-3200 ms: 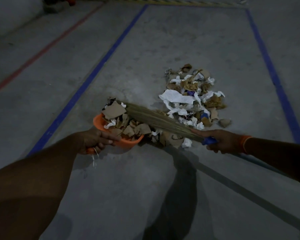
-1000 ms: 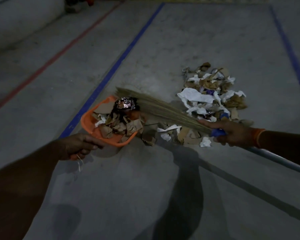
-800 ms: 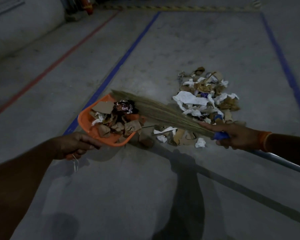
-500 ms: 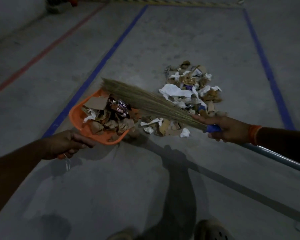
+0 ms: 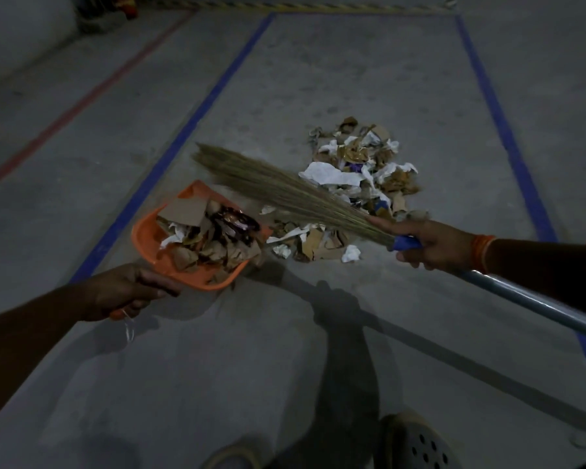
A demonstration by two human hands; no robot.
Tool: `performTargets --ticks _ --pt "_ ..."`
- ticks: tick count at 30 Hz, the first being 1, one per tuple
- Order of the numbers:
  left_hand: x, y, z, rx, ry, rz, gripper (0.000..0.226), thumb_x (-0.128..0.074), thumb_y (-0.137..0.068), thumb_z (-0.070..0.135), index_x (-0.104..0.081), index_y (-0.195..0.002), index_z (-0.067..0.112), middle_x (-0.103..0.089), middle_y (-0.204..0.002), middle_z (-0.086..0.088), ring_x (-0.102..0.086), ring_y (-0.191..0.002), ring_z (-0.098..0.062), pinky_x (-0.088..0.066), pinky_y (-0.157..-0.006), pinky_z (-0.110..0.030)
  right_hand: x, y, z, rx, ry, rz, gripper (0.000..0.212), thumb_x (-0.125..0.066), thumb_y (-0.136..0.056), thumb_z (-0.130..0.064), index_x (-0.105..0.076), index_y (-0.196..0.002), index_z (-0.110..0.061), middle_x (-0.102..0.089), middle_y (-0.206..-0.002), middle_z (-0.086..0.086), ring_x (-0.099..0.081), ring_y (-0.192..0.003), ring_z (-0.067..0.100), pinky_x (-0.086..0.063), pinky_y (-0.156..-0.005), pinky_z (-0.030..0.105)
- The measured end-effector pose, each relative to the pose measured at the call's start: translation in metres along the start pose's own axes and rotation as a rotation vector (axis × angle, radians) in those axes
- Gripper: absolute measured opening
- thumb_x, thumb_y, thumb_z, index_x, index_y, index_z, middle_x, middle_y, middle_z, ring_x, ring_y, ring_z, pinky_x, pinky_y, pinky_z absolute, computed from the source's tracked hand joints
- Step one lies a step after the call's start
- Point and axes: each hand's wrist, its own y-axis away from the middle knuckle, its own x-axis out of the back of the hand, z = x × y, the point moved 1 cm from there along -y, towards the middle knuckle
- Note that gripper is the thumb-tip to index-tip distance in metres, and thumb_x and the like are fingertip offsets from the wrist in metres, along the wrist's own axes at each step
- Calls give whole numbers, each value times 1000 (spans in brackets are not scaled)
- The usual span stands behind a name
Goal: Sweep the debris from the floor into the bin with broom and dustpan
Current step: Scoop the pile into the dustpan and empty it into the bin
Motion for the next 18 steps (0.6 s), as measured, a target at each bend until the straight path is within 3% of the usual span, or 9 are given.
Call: performTargets --ticks 2,6,8,11,18 --pt "0 10 -8 42 -7 -21 28 -52 -98 -4 -77 -107 4 -33 -59 -4 -26 -42 -11 -26 -38 -18 -1 2 10 -27 11 3 83 -58 -94 -15 -12 -137 -70 -60 -104 8 -62 -77 26 -57 -58 26" --pt "5 26 -30 147 -65 -36 26 -51 -97 -9 -74 -107 -2 -35 -56 -4 -29 -40 -10 -28 -36 -19 -1 7 31 -121 -4 28 77 -58 -95 -15 -17 -139 -64 -61 -100 -2 -61 -73 22 -57 -58 27" --pt "9 31 -42 170 -84 -56 26 -51 -96 -10 -73 -109 -5 -36 -56 -4 -30 -40 -11 -29 -37 -20 -1 9 43 -175 1 40 70 -58 -95 -15 -23 -143 -51 -62 -94 5 -61 -73 25 -57 -60 31" --pt "14 37 -56 195 -114 -80 26 -53 -95 -9 -74 -109 -2 -36 -55 -4 -30 -41 -12 -30 -40 -19 -2 10 62 -251 24 49 69 -60 -94 -15 -24 -143 -48 -63 -92 9 -64 -77 33 -57 -60 37" --pt "12 33 -58 258 -96 -101 25 -53 -94 -10 -72 -110 -5 -38 -50 -5 -33 -39 -9 -30 -39 -18 -23 4 96 -465 -52 -35 61 -55 -94 -10 -33 -143 -41 -63 -89 15 -52 -58 20 -43 -45 23"
